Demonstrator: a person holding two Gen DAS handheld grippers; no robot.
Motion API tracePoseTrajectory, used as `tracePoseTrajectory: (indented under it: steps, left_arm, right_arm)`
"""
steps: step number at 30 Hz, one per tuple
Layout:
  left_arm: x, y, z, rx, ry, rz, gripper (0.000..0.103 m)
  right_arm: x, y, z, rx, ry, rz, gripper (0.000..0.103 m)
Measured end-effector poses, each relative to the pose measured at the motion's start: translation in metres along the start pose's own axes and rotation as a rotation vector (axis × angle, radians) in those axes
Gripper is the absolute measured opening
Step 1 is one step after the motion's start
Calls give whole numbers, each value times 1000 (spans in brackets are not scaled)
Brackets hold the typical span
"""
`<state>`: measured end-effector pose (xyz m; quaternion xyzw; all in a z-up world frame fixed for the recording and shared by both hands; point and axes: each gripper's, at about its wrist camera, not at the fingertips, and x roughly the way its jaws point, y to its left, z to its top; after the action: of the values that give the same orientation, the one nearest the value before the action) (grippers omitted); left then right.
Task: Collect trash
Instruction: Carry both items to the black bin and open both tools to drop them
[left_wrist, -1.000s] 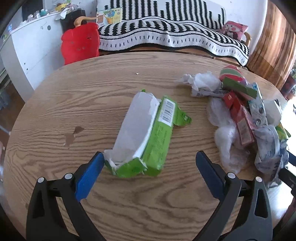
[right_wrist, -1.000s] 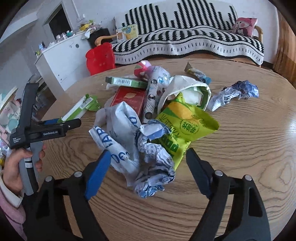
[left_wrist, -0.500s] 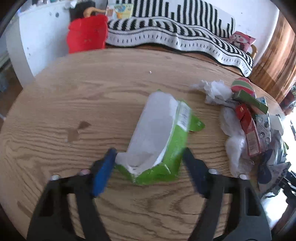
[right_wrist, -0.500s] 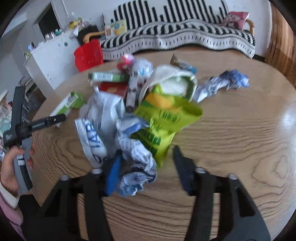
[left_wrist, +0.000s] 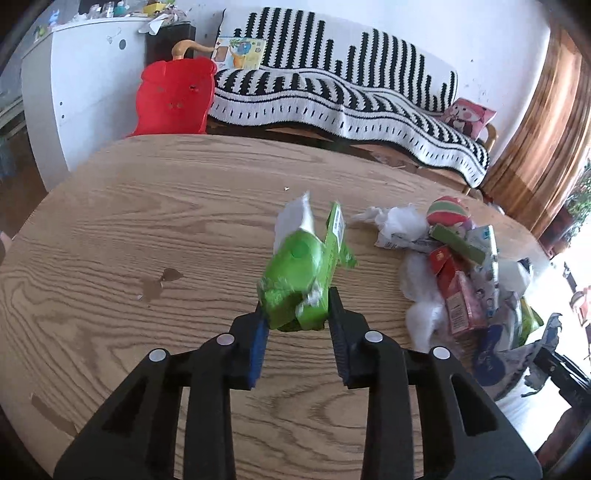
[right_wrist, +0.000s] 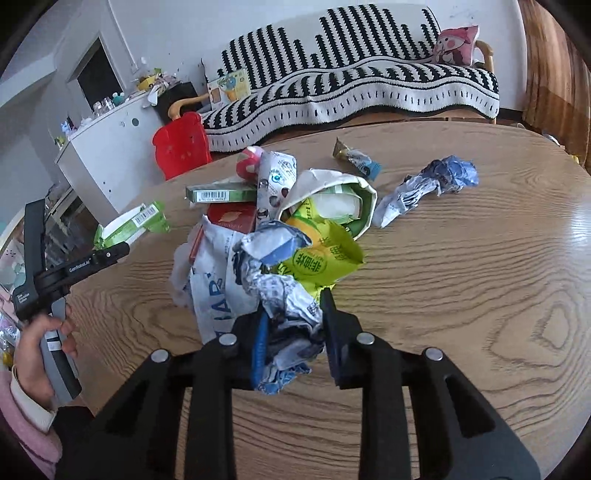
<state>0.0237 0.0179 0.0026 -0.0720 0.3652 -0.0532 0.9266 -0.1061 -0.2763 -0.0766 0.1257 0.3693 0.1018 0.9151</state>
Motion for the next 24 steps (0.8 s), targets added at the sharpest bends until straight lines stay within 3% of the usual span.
tracePoseTrajectory:
  steps: [5,9,11,15,20,24]
  left_arm:
    - [-23,-10,-2,3,-78,7,27]
    - [-38,-36,-6,22,-111,-45,24]
    - [-51,-61,-10,57,-121,-97,24]
    - [-82,-154,-25,194,-111,-280,24]
    - [-112,-298,-91,409,29,-570,24]
    - [-122,-387,-176,541,250,-749,24]
  right_arm:
    - [-19,-9,3,56,-53,-11,27]
    - [-43,-25,6,148,-105,7,27]
    - [-65,-39,6,190,-149,5,27]
    - [-118,-82,-13,230,-200,-57,27]
    - [-208,-154,-68,328,-267,-163,27]
    - [-264,-221,-141,466,-270,-273,27]
